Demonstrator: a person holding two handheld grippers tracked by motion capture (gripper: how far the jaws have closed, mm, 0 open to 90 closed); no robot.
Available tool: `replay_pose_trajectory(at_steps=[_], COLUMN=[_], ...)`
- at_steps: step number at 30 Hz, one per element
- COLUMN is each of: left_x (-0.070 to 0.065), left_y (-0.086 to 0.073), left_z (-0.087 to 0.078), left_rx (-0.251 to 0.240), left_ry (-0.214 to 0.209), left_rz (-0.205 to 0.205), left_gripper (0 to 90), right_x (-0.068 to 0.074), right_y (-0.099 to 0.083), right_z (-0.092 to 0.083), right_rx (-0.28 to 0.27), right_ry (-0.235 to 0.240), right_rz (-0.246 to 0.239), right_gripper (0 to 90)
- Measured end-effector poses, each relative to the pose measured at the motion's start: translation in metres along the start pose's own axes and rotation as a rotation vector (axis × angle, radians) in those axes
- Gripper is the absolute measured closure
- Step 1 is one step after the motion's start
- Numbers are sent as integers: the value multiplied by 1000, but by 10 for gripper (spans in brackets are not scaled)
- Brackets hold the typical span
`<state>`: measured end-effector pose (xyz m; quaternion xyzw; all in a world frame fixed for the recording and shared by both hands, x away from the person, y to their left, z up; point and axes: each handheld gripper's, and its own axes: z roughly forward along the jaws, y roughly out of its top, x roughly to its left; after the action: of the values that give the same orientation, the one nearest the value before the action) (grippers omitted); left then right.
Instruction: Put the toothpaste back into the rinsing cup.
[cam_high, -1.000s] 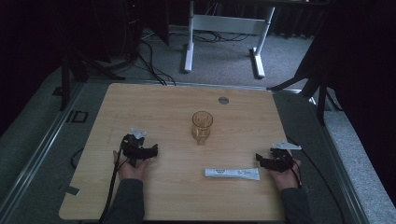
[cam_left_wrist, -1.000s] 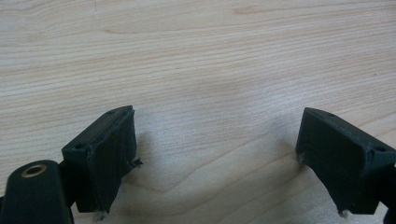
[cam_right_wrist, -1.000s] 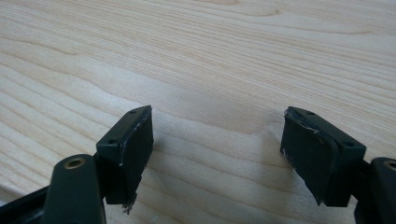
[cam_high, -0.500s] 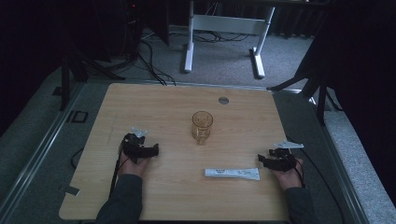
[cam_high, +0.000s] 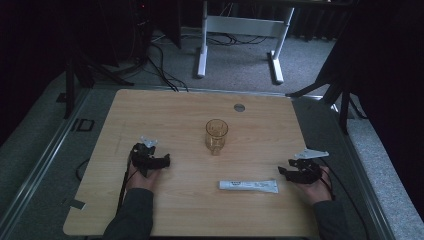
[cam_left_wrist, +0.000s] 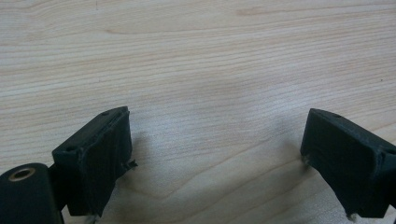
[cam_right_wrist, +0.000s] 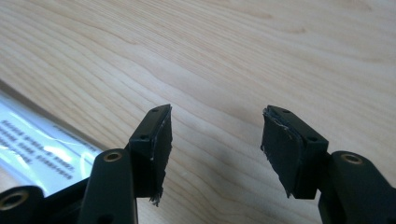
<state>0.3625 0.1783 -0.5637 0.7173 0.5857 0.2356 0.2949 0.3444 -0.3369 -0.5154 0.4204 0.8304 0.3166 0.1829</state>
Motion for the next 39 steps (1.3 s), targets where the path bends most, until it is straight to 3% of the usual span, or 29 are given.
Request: replay_pose_trajectory(at_steps=[6, 8, 15, 27, 39], left_x=[0, 0, 0, -1, -1], left_y=[0, 0, 0, 0, 0], left_z=[0, 0, 0, -1, -1], left_rx=[0, -1, 0, -4, -5], left_ry=[1, 1, 1, -1, -2], left_rz=[-1, -2, -1, -1, -1], left_gripper=[92, 93, 94, 106, 107], right_x=[6, 8, 12, 20, 31], right_y=[11, 17, 24, 34, 49], right_z=[-5, -8, -10, -10, -9], right_rx=[16, 26, 49, 95, 146], right_ry=[12, 29, 65, 87, 111], right_rz=[-63, -99, -146, -220, -336], right_gripper=[424, 461, 485, 480, 480])
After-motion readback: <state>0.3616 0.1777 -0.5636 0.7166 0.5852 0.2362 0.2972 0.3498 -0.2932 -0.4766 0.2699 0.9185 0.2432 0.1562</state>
